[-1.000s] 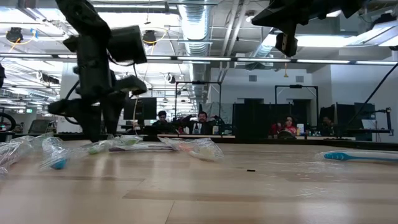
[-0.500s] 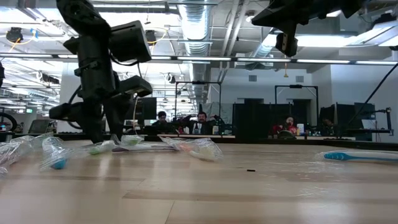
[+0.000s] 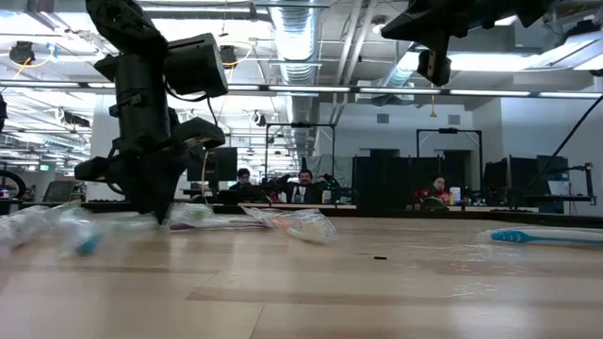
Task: Pick & Place toothbrushing station
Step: Put the top left green toothbrush into the black organizer
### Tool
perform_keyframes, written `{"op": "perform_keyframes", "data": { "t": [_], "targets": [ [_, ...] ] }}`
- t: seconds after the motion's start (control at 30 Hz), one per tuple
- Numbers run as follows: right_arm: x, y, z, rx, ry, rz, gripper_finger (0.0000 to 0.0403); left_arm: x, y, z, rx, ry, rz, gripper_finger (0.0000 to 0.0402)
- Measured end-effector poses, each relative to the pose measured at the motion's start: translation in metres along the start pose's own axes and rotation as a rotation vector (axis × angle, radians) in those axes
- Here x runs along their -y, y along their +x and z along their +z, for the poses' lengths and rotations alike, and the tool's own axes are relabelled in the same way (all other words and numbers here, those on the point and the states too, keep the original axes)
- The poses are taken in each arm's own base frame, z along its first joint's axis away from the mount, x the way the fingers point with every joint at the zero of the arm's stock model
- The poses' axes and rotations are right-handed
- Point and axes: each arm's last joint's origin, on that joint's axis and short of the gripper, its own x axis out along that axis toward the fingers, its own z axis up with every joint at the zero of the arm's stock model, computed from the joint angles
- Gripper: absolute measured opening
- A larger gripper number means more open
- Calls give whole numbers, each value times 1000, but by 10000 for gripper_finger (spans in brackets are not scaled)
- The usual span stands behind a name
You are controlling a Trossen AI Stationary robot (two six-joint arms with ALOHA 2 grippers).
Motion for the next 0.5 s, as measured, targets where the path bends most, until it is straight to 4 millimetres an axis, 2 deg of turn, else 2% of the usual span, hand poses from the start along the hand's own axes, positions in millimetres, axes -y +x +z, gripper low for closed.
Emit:
{"op": "perform_keyframes", "data": {
  "t": [0.07,0.13,0.3,0.5],
  "targets": [
    [0,0,0,0,0,0,0,-1,0,0,0,25,5,26],
    [0,0,0,0,1,0,0,0,-2,0,2,54,-5,12],
    [0,0,0,1,1,1,0,-4,-15,-2,48,89,-2,8],
    [0,0,0,3,1,2,0,-5,-41,-2,141,89,-52,6]
  ]
}}
